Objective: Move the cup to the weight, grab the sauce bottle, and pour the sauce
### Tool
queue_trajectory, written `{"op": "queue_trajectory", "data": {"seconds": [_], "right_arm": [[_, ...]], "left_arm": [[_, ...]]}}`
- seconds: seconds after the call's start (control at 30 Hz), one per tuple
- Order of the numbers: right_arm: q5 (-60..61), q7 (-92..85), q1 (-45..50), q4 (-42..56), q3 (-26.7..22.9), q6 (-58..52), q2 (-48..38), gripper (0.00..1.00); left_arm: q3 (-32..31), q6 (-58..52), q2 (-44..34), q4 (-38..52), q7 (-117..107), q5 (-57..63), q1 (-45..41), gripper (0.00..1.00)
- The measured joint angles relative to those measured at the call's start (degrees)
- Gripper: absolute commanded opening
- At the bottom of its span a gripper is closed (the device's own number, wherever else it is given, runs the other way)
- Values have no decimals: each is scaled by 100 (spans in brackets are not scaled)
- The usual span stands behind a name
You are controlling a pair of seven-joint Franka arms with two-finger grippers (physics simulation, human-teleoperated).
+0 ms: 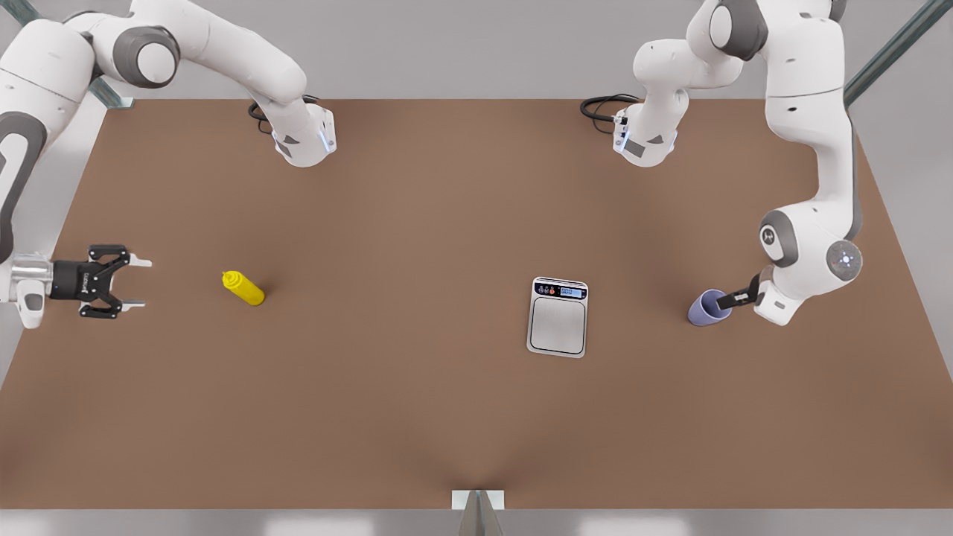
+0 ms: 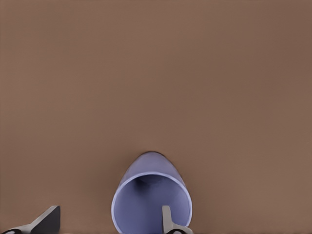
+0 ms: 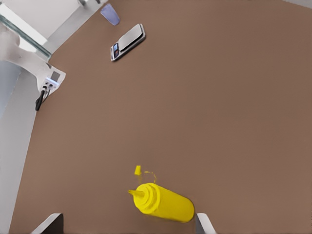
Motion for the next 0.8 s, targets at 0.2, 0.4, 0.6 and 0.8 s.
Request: {"op": "queue_trajectory", "data": {"seconds": [0.2,0.4,0.6,0.8], "right_arm": [[165,-1629,-791,-841,23,561,61,100],[1081,-2426,-1117,-1709,19,1189,401,100],[1324,-3674,-983,-1836,11,1441,561,100],[1709,-4457,-1160,-2148,28,1424,968,100]], "left_arm": [[5,70,268,44,-18,-10,-3,100],[-3,135,629,195,-18,-10,-3,100],[-3,141,640,203,-26,-9,-12,44],[-3,141,723,203,-44,-75,-12,21]]}}
